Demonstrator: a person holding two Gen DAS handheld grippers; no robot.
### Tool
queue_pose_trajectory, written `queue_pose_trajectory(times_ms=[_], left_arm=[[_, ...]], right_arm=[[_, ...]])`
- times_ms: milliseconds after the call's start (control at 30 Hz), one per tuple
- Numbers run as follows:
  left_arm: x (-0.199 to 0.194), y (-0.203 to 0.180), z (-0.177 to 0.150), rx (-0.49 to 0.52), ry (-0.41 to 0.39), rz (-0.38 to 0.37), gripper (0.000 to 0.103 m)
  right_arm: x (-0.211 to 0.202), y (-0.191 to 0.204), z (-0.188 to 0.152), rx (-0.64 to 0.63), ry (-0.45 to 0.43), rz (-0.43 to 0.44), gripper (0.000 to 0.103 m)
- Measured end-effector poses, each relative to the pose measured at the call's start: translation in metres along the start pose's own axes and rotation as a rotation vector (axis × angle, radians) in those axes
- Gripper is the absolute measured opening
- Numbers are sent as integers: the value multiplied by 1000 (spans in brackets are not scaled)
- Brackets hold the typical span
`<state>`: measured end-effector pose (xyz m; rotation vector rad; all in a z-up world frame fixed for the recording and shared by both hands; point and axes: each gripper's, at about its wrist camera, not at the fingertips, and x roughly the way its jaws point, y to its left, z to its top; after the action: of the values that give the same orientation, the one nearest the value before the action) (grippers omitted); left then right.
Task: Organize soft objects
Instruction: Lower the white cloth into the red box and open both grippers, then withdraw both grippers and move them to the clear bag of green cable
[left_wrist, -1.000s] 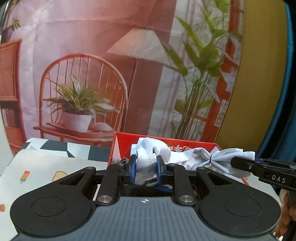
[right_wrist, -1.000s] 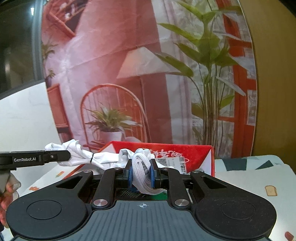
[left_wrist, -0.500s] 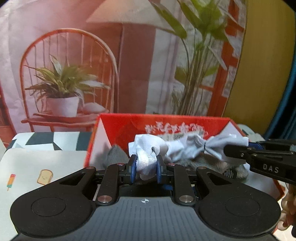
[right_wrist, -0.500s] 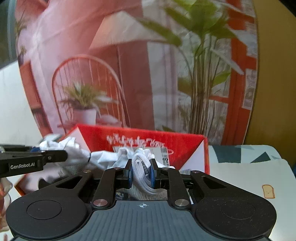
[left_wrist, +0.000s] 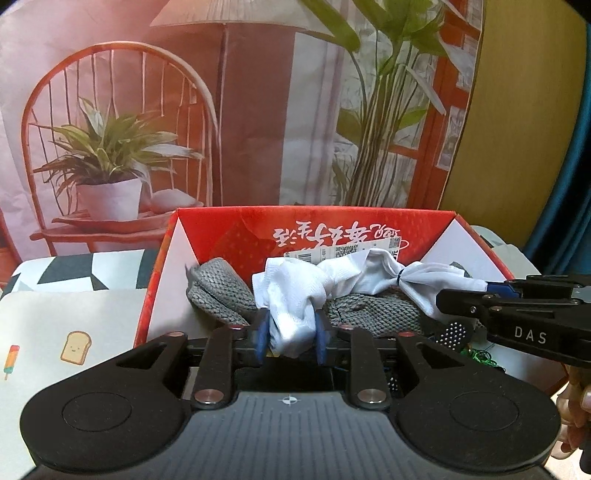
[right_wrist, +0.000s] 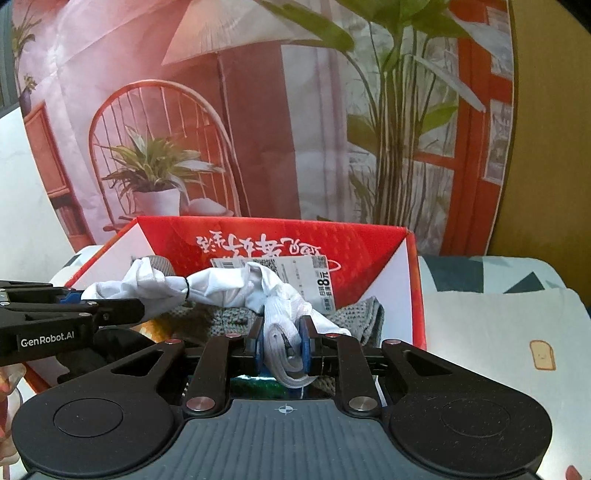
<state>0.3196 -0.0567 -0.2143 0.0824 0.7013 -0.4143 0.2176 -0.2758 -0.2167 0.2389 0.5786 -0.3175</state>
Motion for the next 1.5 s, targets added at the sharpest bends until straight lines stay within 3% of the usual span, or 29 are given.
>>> queue_pose_trajectory(times_ms=[33,167,233,300,533,600,667,1133,1500], left_arm=[[-1,1,0,-3,-4,-5,47],[-10,0,2,-1,-27,-21,59],[-16,-1,3,5,-39,-22,69],[-25,-2,2,8,-60,-24,77],[-60,-3,-1,34,-105,-22,99],[-71,-2,-5,34,-110,-19,103],[-81,1,-10,24,-108,-25,103],[-139,11,-66,-35,-120,-11,103],[-161,17,-130,-92,-74,11,103]], right_arm=[[-1,-1,0,0,-2,0,22],[-9,-2,0,6,-25,6,28],[-14,-1,1,-3,-38,5,35],[-22,1,2,-10,-61,5,54],[-48,6,3,-23,-109,36,85],[-56,7,1,-26,-124,44,97],[-66,8,-1,-31,-145,46,103],[-115,21,-38,-65,-183,74,103],[-156,30,-82,-112,-221,88,103]])
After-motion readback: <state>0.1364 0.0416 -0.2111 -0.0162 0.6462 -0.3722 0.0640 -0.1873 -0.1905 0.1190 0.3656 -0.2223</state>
